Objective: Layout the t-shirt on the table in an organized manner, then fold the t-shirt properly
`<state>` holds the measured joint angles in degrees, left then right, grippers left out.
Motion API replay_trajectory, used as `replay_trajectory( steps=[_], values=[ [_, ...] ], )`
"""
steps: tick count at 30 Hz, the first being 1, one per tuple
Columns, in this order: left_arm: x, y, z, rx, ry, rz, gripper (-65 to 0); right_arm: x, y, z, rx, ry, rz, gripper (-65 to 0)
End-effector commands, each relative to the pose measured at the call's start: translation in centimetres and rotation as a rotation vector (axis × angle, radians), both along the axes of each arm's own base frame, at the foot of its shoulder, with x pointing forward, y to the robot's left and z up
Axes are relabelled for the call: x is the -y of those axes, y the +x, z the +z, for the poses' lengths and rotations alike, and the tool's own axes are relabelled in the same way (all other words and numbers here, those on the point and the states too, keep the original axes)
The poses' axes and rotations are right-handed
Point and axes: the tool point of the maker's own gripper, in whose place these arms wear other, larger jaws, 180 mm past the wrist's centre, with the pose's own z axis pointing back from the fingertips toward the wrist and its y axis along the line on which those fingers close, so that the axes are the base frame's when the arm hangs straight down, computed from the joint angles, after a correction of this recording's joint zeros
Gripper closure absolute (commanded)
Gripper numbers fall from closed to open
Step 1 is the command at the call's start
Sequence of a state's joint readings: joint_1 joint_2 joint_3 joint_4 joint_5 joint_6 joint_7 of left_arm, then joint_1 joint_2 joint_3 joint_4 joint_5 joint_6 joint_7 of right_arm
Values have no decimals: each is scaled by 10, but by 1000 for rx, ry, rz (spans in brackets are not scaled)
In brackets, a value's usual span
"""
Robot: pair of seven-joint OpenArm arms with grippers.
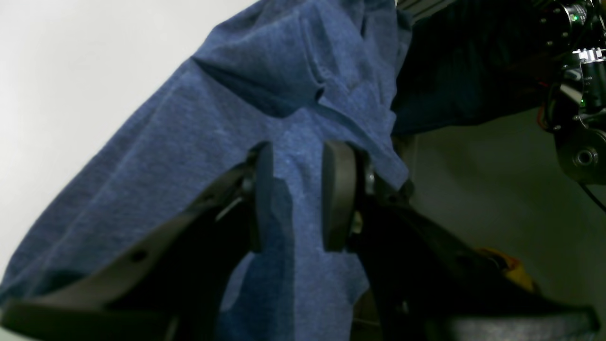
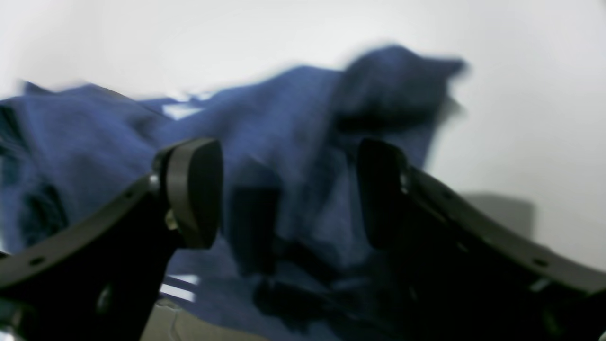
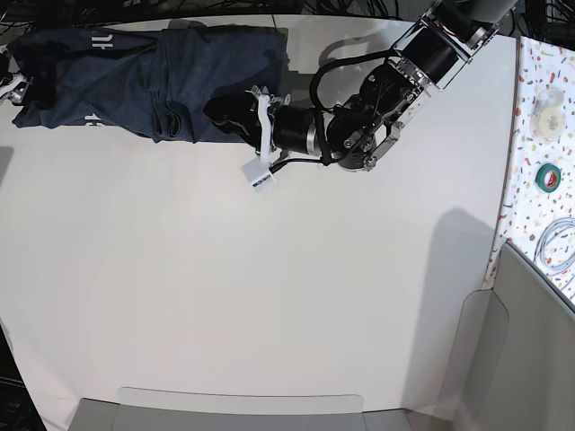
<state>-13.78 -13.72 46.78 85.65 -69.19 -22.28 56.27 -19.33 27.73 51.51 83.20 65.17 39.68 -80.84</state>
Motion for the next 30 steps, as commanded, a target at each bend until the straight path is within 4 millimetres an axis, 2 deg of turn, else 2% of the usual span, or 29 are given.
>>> replay_trajectory(
  steps=[1,8,12,16,25,30],
  values=[
    [4,7,15,24,-46,8,-175,11,8,15,36,-46,6,-435],
    [3,2,10,2,-44,14,-175,44,-11,18,-21,-152,-72,-435],
    [3,2,10,2,-44,14,-175,54,-18,15,-60,-196,-92,-435],
    [3,2,10,2,-44,14,-175,52,-17,9,-71,-192,-96,-435],
    [4,3,11,3,-48,18,-175,29,-7,-7,-85,-145,-48,-436],
    [4,3,11,3,-49,20,-175,34,-13,-21,-117,-94,-85,-435]
  ],
)
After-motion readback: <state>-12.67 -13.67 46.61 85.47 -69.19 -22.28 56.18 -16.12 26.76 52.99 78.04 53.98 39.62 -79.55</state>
